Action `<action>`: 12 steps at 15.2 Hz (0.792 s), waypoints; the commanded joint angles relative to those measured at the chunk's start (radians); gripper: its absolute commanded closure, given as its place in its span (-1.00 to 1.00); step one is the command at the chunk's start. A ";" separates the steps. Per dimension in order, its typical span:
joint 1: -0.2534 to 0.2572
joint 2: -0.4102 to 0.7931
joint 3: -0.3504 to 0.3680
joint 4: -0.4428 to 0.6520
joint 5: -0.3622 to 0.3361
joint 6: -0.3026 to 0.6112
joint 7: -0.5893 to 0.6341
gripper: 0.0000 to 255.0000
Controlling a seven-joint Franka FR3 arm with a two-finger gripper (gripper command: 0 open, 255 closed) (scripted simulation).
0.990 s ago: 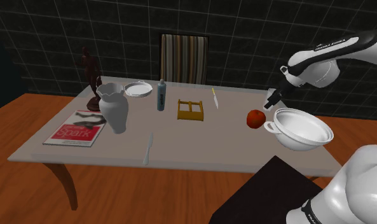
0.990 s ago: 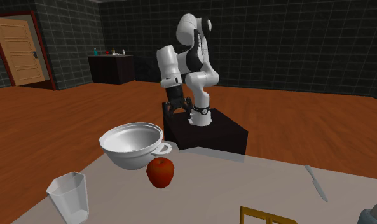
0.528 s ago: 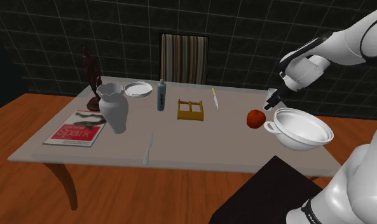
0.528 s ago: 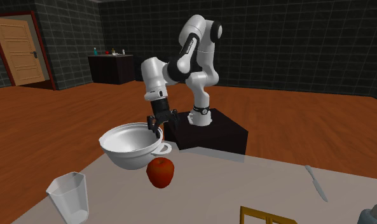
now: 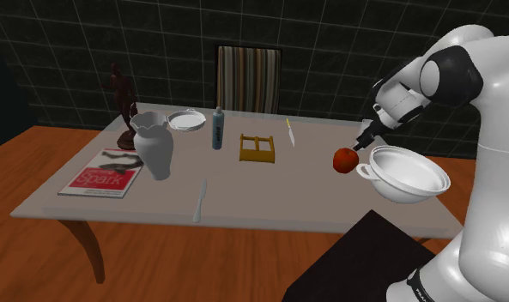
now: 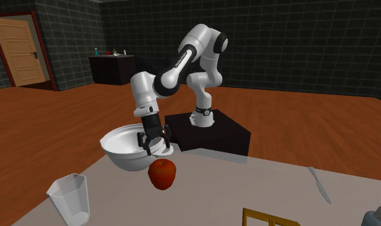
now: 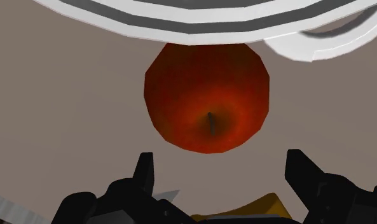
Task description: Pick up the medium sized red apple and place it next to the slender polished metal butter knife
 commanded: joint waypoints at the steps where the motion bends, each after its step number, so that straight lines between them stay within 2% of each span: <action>1: -0.010 0.023 0.018 0.006 0.028 0.008 -0.015 -1.00; 4: -0.024 0.064 0.048 0.020 0.070 0.022 -0.035 -1.00; 12: -0.024 0.064 0.048 0.020 0.069 0.022 -0.035 -1.00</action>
